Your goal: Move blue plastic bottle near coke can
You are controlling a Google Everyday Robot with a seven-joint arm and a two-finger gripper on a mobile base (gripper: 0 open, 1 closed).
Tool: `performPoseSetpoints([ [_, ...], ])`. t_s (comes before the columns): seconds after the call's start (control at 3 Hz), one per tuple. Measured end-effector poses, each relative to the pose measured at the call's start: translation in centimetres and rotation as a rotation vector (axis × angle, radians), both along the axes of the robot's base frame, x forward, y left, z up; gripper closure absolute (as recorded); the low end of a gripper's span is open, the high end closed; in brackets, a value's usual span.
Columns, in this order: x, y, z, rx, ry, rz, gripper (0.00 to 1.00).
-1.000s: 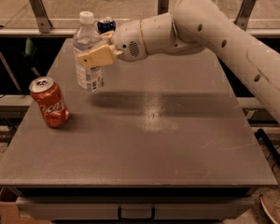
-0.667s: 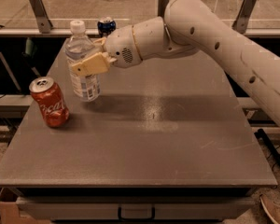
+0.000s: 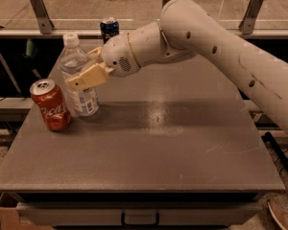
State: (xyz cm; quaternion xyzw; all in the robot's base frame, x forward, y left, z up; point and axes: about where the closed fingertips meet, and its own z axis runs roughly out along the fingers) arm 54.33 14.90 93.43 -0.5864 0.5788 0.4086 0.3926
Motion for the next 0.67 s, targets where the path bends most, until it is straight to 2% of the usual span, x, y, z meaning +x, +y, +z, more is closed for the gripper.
performPoseSetpoints([
  [0.33, -0.51, 0.38, -0.50, -0.011, -0.002, 0.016, 0.13],
  [0.67, -0.78, 0.42, -0.76, -0.018, -0.004, 0.020, 0.00],
])
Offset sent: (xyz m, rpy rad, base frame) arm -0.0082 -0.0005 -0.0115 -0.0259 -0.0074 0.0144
